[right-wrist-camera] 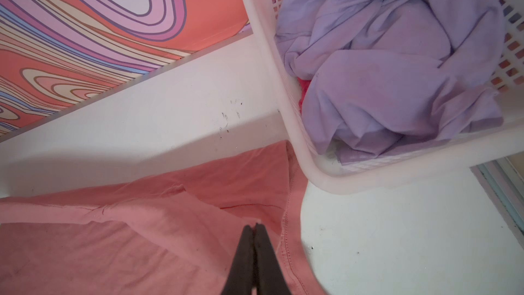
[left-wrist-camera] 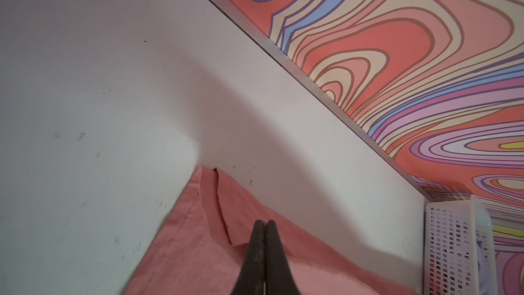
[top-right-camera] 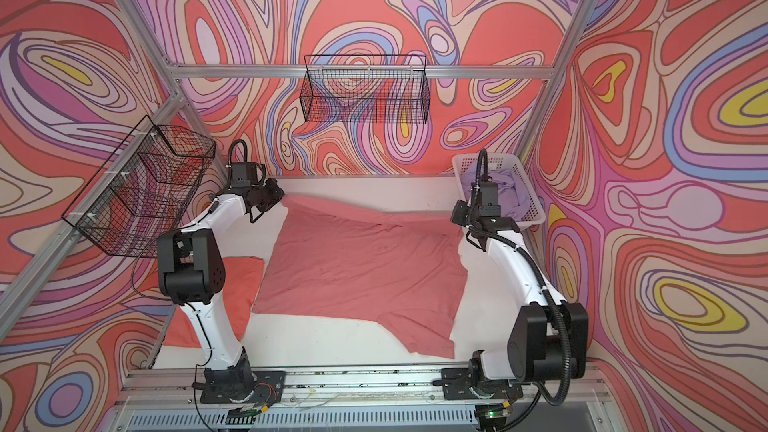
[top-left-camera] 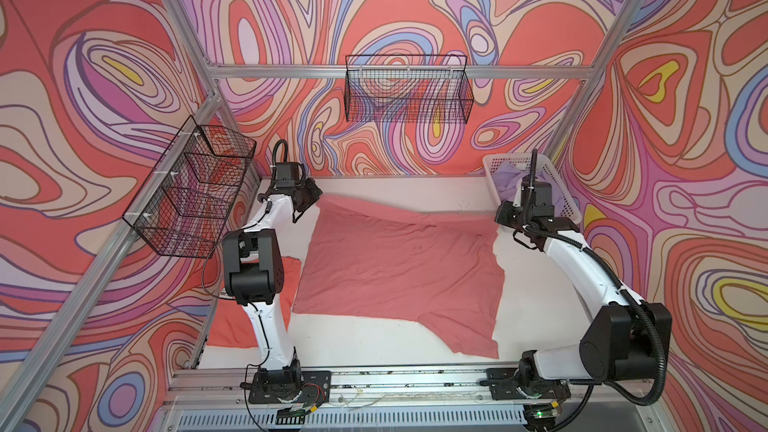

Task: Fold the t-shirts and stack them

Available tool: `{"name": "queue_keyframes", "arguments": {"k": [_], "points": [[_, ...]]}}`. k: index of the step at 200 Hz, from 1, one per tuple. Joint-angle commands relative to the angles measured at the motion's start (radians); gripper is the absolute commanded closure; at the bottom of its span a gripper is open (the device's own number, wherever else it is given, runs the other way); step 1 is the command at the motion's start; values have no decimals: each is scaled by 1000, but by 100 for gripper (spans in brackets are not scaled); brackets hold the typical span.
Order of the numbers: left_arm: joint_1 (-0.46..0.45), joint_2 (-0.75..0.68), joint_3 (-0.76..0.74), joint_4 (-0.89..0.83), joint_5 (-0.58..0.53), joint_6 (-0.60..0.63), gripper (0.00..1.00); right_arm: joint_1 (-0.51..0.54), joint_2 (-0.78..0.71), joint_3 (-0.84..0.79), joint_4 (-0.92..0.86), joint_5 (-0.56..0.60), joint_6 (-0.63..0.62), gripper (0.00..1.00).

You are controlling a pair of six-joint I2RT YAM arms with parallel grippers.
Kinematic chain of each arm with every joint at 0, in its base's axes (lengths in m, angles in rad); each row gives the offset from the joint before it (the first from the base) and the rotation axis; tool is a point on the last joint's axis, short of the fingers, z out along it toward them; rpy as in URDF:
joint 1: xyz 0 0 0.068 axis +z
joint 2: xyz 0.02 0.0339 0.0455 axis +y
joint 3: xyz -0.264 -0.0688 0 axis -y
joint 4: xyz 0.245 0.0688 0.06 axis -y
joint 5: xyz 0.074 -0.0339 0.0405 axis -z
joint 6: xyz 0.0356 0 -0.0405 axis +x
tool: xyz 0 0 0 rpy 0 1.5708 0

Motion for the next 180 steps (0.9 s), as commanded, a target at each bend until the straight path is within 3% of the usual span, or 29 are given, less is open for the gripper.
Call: {"name": "queue_keyframes", "arguments": {"k": [1,81,119,180], "points": [[7,-11,-54,-25,-1,12,100,2,-32,20,-30,6,-12,100],[8,-89,-274,26,-12,4,100,2,-208,-164,-137,-49,50,100],[8,-66,-280,25,-22,7,100,20,-280,-315,-109,-99,124,100],[8,-55,-278,6,-30,14,100,54,-329,-367,-141,-80,161,100]]}}
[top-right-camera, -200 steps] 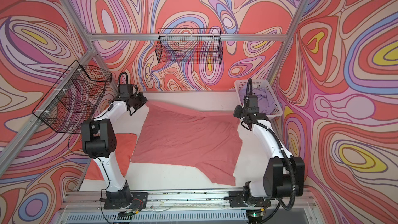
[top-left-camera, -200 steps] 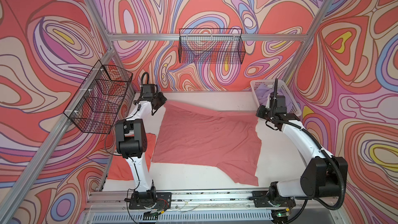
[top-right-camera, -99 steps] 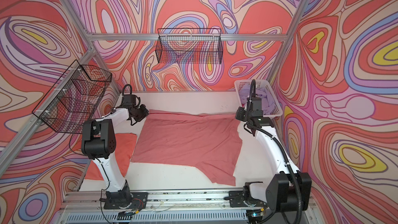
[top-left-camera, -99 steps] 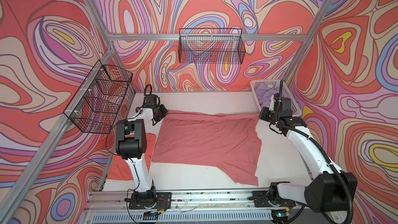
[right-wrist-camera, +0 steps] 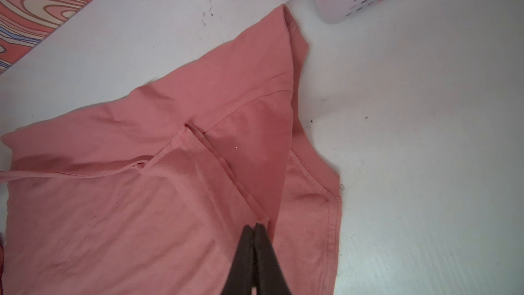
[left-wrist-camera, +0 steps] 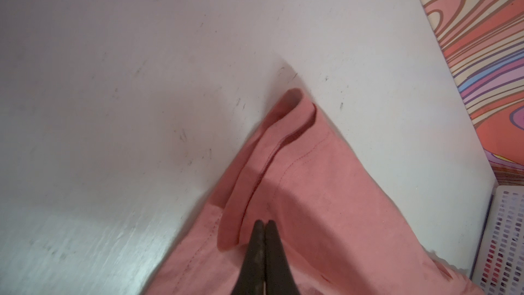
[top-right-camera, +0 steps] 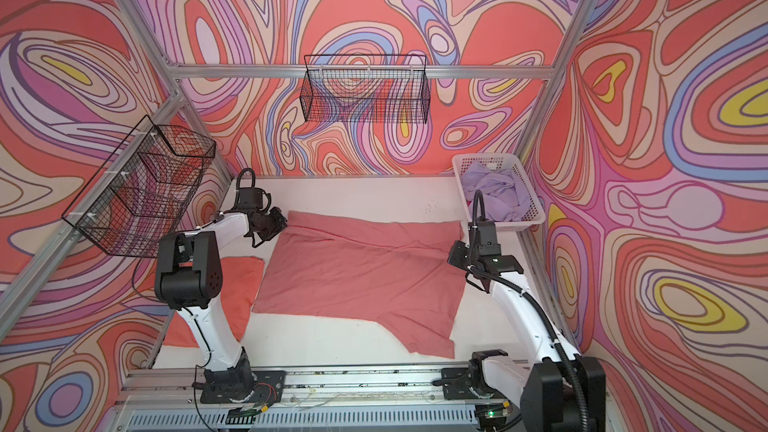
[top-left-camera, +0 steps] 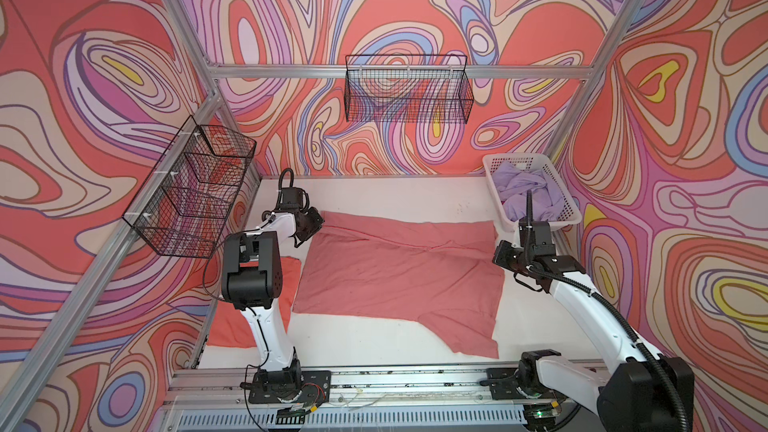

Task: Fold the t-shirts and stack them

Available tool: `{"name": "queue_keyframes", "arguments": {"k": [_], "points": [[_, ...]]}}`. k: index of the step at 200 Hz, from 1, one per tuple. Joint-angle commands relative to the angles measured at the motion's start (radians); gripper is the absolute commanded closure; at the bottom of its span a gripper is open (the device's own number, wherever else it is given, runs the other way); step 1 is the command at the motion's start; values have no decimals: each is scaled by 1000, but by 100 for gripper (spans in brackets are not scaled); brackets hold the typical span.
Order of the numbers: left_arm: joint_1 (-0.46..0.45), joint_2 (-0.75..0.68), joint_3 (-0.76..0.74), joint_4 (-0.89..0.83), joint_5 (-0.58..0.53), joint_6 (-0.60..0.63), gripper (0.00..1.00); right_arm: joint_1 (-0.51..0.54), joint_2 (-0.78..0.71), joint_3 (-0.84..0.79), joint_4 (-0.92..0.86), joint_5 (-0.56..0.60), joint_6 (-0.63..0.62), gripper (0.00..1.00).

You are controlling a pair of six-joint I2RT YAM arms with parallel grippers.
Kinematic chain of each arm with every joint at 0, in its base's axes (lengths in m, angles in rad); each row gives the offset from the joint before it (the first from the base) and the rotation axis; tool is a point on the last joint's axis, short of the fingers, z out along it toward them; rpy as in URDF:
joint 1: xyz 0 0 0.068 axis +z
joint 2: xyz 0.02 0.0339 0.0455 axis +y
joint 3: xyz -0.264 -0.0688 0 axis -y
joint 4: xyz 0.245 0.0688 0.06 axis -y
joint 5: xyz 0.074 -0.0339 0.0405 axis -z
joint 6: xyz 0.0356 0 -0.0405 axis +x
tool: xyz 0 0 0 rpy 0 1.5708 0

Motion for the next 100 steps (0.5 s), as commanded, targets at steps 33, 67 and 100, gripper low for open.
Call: {"name": "queue_keyframes", "arguments": {"k": [33,67,100], "points": [[7,-6,-20,-5,-26,7,100,14,-43,-50,-9,-10,55,100],[7,4,-13,-6,-27,8,100,63,-53,-64,-14,0,83,100],[7,2,-17,-13,-27,8,100,81,-65,-61,-37,44,89,100]]}}
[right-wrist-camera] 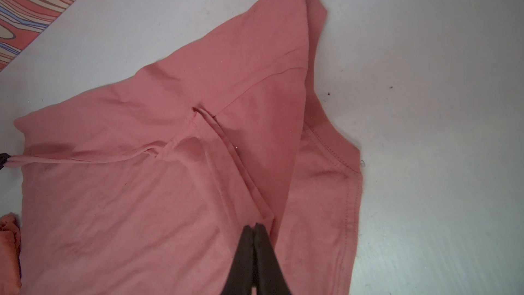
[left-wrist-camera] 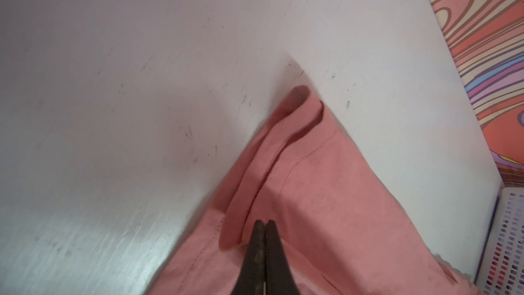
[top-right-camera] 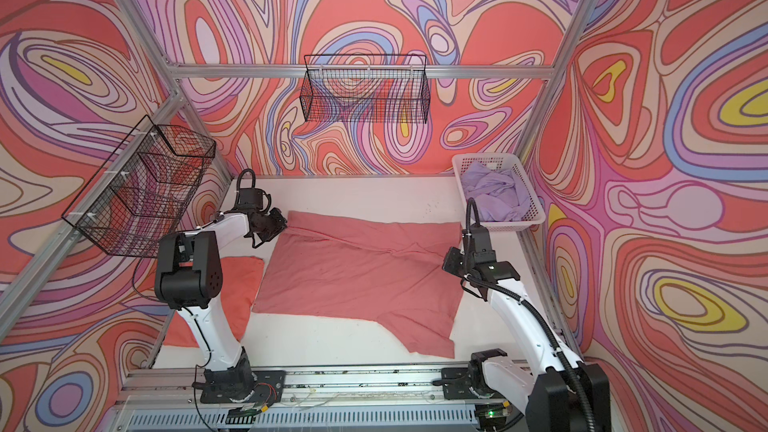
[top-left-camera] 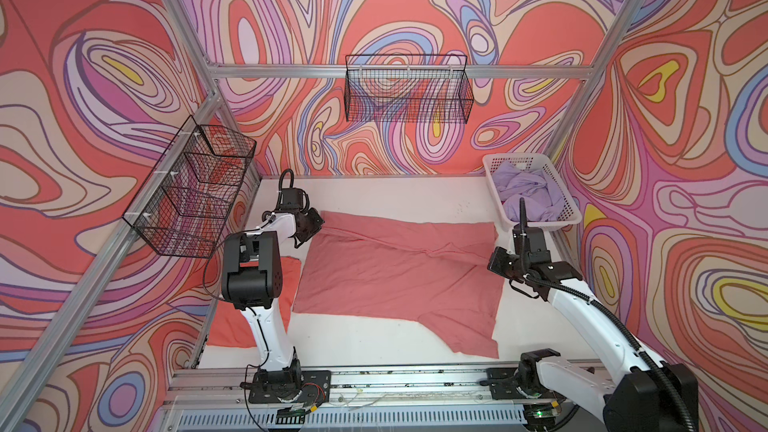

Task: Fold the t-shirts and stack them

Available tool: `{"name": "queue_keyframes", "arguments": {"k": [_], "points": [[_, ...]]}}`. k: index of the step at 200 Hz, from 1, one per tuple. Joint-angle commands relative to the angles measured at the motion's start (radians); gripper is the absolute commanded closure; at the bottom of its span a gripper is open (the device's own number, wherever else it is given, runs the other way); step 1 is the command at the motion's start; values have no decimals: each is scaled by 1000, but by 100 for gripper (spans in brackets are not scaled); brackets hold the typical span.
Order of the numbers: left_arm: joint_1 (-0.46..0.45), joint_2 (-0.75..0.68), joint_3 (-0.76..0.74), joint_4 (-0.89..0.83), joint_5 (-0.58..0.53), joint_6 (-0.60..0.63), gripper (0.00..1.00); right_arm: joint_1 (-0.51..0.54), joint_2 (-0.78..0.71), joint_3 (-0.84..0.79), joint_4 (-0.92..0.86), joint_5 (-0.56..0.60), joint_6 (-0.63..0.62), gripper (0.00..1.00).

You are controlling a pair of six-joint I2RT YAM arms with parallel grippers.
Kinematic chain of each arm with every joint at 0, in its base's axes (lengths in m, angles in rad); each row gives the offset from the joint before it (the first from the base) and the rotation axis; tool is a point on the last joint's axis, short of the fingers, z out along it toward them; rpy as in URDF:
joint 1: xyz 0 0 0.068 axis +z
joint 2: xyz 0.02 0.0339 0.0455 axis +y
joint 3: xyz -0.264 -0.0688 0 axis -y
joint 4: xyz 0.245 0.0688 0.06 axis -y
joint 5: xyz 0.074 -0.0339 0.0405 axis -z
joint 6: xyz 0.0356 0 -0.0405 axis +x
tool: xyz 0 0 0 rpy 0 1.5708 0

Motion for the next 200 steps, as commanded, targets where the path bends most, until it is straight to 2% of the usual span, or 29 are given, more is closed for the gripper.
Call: {"name": "queue_keyframes", "arguments": {"k": [1,65,159,200], "points": [[7,2,-11,-12,-19,9,100,8,-26,-5,-28,45,24,100],[7,-53,-48,-21,-30,10,100,9,-3,2,-57,144,-8,100],[7,-75,-13,-84,-44,36,100,8,-12,4,-82,172,-12,100],[7,-108,-59,-72,-53,33,100,9,13,3,-86,200,4,100]]}}
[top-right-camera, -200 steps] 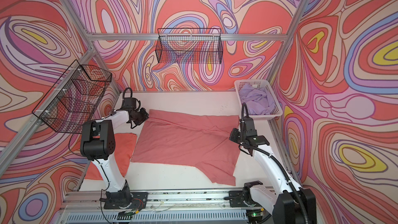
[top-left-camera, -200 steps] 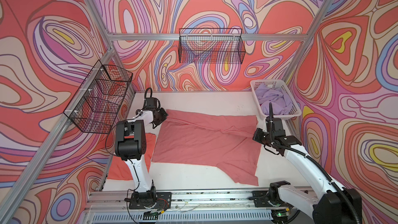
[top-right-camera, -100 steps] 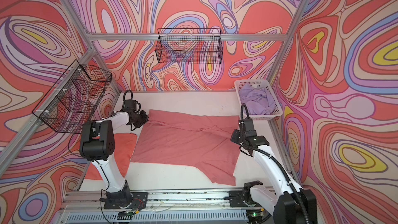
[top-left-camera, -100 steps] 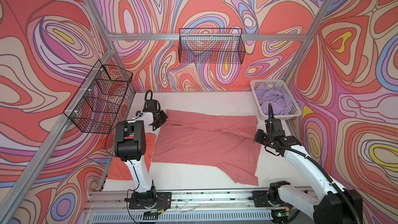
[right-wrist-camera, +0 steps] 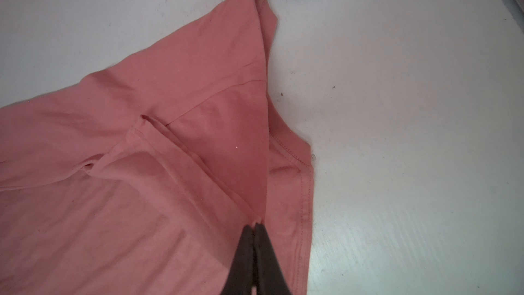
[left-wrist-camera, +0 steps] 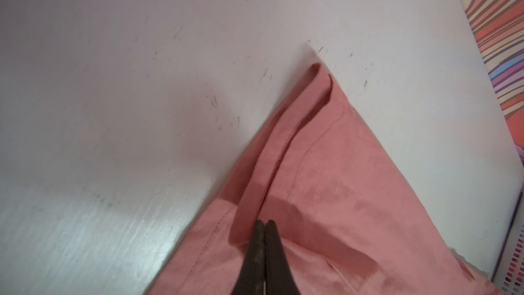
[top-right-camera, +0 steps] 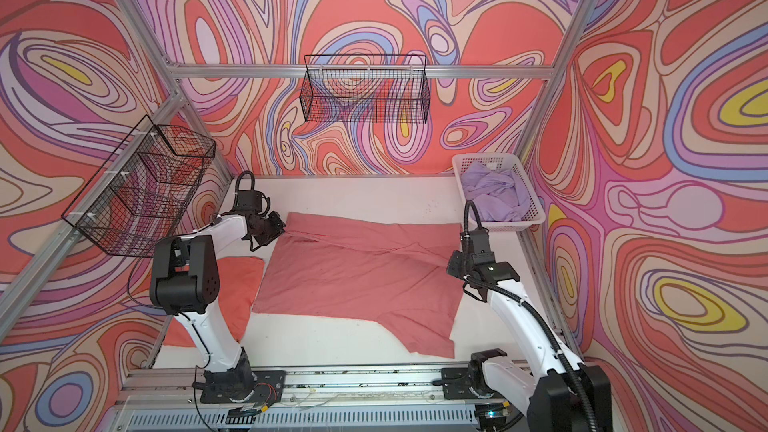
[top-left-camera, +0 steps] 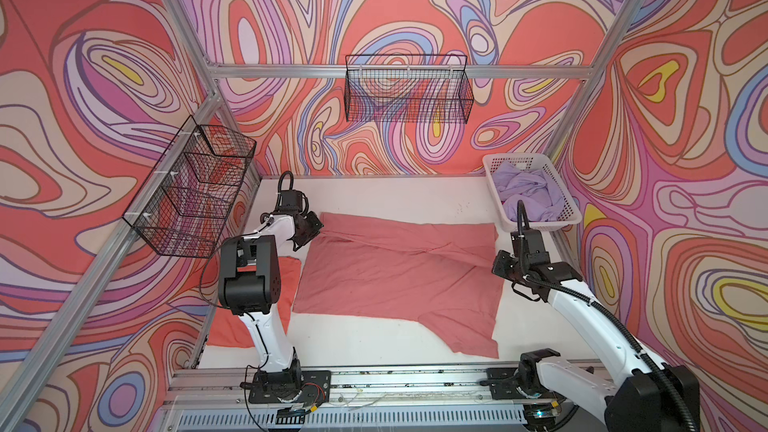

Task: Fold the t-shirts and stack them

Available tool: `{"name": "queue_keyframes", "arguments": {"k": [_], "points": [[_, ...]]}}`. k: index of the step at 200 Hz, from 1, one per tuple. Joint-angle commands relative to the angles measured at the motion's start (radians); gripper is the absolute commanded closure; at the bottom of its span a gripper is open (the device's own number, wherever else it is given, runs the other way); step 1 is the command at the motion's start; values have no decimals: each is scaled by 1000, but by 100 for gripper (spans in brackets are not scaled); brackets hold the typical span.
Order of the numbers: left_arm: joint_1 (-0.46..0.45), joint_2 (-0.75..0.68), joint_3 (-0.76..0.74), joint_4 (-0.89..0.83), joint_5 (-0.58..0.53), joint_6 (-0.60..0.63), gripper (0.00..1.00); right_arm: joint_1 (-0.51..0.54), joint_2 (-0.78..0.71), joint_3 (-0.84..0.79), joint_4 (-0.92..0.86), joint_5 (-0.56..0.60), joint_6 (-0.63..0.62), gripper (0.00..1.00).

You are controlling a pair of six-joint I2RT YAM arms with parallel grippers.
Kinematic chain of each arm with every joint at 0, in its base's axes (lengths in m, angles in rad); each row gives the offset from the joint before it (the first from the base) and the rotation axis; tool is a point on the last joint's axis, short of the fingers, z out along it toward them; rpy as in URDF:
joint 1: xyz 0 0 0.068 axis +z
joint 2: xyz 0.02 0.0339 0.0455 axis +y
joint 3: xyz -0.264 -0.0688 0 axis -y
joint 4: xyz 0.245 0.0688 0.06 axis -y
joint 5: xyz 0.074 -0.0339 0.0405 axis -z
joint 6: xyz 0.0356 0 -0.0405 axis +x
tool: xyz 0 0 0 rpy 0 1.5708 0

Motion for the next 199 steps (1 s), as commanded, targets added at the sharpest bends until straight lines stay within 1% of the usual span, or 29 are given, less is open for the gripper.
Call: {"name": "queue_keyframes", "arguments": {"k": [1,33,51,54,62,69,71,76,84,92,108,125,137,152,161,170,183,199], "points": [[7,-53,-22,-12,-23,9,100,4,17,2,-21,40,17,100],[7,-19,-24,-38,-23,14,100,4,39,-16,2,22,37,100],[7,-5,-20,-63,-40,11,100,4,56,-22,2,19,55,100],[7,-4,-20,-67,-42,10,96,4,58,-22,1,19,58,100],[7,-5,-19,-77,-46,6,81,5,67,-26,-2,18,70,100],[7,-11,-19,-87,-54,-1,65,4,75,-28,-7,14,80,100],[7,-12,-19,-90,-56,-4,61,4,79,-30,-8,12,83,97],[7,-19,-20,-96,-59,-6,55,4,83,-31,-11,11,87,93],[7,-34,-23,-105,-65,-12,47,4,87,-32,-18,11,99,82],[7,-54,-26,-111,-69,-16,42,4,86,-28,-23,13,105,74],[3,-90,-27,-119,-79,-23,40,4,80,-4,-23,21,108,66],[-5,-111,-11,-127,-89,-19,38,4,91,31,-15,13,93,61],[-15,-103,12,-131,-76,-11,38,4,111,46,11,-18,74,60],[-37,-71,48,-133,-49,0,36,12,150,48,99,-95,37,57],[-55,-50,64,-126,-35,1,36,32,193,65,138,-113,25,55],[-72,-27,80,-112,-11,2,35,49,239,84,190,-155,-2,51],[-99,8,109,-101,17,5,34,71,314,129,226,-172,-28,44],[-131,48,144,-84,47,8,34,75,415,186,262,-214,-63,43]]}}
